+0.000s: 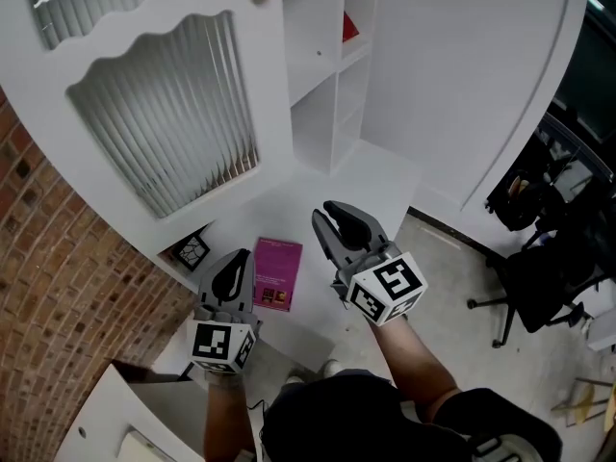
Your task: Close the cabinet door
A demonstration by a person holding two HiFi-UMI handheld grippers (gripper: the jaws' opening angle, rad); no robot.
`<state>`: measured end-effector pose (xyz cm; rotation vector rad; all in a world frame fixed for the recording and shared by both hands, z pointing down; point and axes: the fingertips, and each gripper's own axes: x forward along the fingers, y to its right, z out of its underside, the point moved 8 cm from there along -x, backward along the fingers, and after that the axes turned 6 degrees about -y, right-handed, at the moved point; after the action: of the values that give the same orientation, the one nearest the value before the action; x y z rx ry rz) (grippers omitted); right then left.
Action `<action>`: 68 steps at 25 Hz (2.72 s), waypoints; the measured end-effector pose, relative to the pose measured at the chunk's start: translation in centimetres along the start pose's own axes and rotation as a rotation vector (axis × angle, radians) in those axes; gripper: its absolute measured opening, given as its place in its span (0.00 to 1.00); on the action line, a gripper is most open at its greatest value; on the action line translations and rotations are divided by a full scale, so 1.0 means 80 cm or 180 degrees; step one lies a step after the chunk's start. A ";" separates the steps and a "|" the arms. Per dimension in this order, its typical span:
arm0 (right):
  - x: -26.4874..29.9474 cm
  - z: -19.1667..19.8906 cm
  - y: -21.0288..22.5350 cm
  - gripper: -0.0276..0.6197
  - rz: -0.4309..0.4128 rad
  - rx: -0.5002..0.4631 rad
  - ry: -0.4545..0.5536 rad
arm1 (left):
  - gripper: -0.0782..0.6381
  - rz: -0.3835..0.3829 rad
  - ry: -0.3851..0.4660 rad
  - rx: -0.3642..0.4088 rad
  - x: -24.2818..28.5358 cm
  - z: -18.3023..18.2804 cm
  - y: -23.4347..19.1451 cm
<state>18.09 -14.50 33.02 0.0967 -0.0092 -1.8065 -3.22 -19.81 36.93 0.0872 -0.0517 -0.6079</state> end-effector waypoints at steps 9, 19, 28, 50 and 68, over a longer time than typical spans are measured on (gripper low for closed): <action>0.011 0.001 -0.027 0.17 0.0285 -0.0036 -0.0049 | 0.12 0.0219 0.0055 -0.0057 -0.016 0.002 -0.036; 0.040 0.009 -0.013 0.18 0.0317 -0.0054 -0.0077 | 0.12 0.0260 0.0037 -0.0071 0.002 0.010 -0.052; 0.094 0.006 0.034 0.19 -0.0063 -0.0066 -0.0106 | 0.12 0.0002 -0.0034 -0.0015 0.045 0.007 -0.053; 0.186 0.007 0.071 0.20 -0.1027 0.0110 -0.0107 | 0.12 -0.0943 -0.0162 -0.0029 0.067 0.007 -0.073; 0.237 0.009 0.086 0.20 -0.1523 0.0220 -0.0098 | 0.12 -0.1543 -0.0339 -0.0076 0.068 0.016 -0.058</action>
<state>20.27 -34.57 33.00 0.1281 -0.0758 -2.2865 -1.48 -26.79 37.86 0.0435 -0.1286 -1.0974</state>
